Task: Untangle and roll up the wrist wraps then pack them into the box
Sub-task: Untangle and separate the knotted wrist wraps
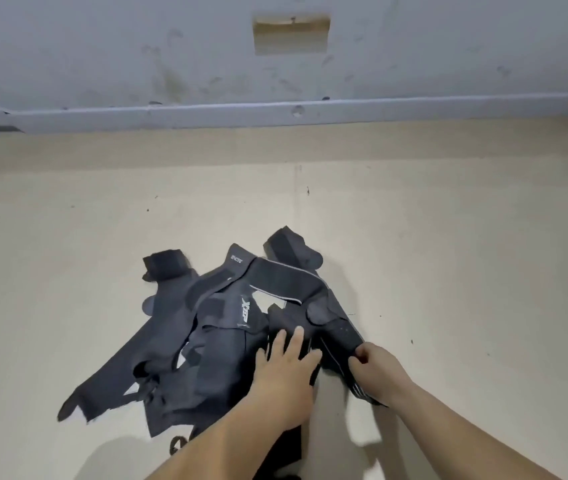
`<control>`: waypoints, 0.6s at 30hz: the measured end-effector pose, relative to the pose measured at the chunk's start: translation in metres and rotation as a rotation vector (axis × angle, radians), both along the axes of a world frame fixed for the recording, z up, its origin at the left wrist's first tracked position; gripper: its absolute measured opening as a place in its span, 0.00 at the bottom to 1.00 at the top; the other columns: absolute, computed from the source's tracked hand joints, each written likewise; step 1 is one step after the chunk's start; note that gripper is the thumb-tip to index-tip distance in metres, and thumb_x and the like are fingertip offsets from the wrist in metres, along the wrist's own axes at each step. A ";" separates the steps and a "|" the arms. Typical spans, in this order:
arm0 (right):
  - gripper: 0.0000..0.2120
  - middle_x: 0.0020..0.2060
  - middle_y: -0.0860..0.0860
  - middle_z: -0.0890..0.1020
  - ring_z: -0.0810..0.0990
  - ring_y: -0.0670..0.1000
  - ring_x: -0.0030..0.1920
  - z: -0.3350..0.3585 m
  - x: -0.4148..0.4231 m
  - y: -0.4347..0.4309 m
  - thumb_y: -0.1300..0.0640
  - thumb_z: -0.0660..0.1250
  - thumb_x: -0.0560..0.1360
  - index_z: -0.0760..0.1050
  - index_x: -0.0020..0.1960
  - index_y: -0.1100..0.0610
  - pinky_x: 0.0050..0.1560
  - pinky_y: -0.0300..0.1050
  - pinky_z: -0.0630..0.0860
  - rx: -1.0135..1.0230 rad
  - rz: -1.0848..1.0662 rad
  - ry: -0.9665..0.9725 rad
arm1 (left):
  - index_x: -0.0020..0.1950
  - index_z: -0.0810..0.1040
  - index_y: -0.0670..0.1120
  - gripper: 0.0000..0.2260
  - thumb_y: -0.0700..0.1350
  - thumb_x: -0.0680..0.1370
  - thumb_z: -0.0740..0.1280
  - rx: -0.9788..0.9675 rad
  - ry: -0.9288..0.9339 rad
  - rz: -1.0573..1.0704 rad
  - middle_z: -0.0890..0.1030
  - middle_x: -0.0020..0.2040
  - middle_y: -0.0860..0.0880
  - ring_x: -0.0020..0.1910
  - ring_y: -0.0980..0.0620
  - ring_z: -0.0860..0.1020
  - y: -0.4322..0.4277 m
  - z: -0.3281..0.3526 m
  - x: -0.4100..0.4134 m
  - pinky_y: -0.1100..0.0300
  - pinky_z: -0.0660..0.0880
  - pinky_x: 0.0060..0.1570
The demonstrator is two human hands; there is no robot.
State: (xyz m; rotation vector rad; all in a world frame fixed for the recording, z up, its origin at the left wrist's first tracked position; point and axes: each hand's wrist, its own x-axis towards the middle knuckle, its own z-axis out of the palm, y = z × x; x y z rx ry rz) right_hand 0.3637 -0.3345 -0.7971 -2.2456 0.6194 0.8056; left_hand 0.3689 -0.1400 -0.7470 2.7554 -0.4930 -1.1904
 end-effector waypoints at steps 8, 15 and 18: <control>0.22 0.66 0.51 0.71 0.72 0.57 0.67 -0.018 -0.026 -0.004 0.43 0.66 0.78 0.71 0.72 0.44 0.65 0.48 0.72 -0.170 0.160 0.049 | 0.84 0.55 0.54 0.33 0.49 0.81 0.66 0.242 0.046 -0.060 0.37 0.86 0.47 0.84 0.40 0.42 0.051 -0.052 -0.054 0.38 0.65 0.70; 0.31 0.75 0.56 0.62 0.61 0.62 0.77 -0.021 -0.014 0.037 0.39 0.66 0.78 0.64 0.79 0.41 0.77 0.54 0.62 -0.144 0.123 0.141 | 0.81 0.57 0.51 0.30 0.55 0.82 0.62 0.348 -0.103 0.104 0.54 0.84 0.52 0.79 0.49 0.58 0.112 -0.053 -0.048 0.42 0.68 0.62; 0.23 0.74 0.55 0.62 0.60 0.60 0.76 -0.031 -0.028 0.076 0.45 0.64 0.81 0.70 0.75 0.47 0.74 0.53 0.65 -0.101 0.142 0.057 | 0.80 0.59 0.52 0.29 0.50 0.79 0.62 0.432 -0.050 0.190 0.55 0.82 0.53 0.78 0.51 0.58 0.150 -0.052 -0.044 0.41 0.68 0.63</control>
